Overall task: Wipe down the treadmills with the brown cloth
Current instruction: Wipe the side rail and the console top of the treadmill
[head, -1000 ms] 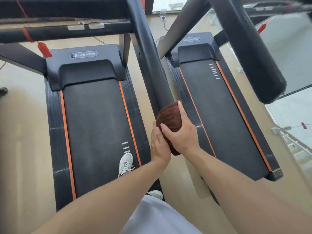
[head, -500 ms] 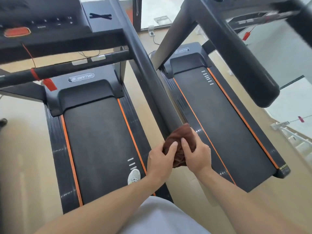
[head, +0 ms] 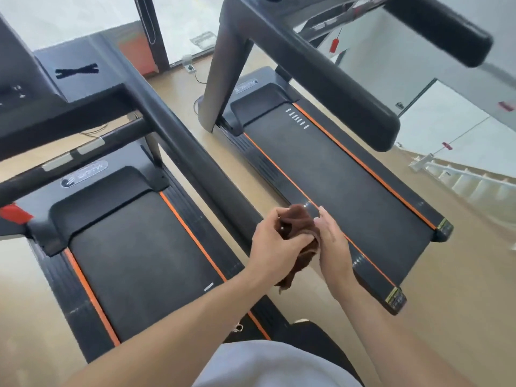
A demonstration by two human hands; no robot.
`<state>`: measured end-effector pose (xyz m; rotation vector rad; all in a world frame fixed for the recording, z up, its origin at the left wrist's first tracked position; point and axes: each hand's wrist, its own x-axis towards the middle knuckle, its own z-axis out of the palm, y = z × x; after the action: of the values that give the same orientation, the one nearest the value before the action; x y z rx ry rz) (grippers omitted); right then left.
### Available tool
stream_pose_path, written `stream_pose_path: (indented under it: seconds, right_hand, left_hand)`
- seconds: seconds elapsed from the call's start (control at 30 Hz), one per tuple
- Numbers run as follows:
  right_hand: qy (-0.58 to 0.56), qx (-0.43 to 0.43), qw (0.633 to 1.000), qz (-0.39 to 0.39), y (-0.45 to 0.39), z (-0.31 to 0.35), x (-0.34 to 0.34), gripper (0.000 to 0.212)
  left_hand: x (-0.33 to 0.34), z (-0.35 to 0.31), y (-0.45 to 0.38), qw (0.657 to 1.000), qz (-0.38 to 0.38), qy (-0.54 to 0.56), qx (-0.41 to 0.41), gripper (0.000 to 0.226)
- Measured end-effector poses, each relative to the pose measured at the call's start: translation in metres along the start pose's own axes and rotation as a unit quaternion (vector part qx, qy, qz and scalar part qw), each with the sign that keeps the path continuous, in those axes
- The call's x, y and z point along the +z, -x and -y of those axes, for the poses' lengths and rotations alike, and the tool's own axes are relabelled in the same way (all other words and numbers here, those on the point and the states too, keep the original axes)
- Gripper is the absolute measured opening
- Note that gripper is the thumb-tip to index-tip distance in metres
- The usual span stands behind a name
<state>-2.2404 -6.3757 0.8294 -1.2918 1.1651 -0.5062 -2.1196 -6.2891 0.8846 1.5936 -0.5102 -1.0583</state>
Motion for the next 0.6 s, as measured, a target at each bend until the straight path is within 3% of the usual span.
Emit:
stream_pose_path:
  seconds: [0.1, 0.2, 0.33, 0.47, 0.6]
  right_hand:
    - [0.018, -0.120, 0.991, -0.050, 0.014, 0.014, -0.018, 0.033]
    - [0.066, -0.192, 0.979, 0.034, 0.024, 0.018, -0.033, 0.041]
    - [0.015, -0.159, 0.986, 0.040, 0.018, 0.021, -0.057, 0.049]
    - [-0.081, -0.114, 0.990, 0.004, 0.004, 0.034, -0.085, 0.020]
    - [-0.090, -0.099, 0.990, 0.051, 0.001, 0.048, -0.113, 0.017]
  left_hand:
    - [0.016, -0.007, -0.008, 0.998, -0.012, 0.045, -0.034, 0.034]
    - [0.036, -0.017, -0.015, 0.981, 0.004, 0.168, -0.092, 0.032]
    - [0.069, -0.019, -0.027, 0.918, -0.015, 0.353, -0.180, 0.041]
    - [0.104, -0.029, -0.017, 0.924, -0.034, 0.340, -0.169, 0.034]
    - [0.135, -0.040, -0.007, 0.961, -0.044, 0.246, -0.122, 0.041]
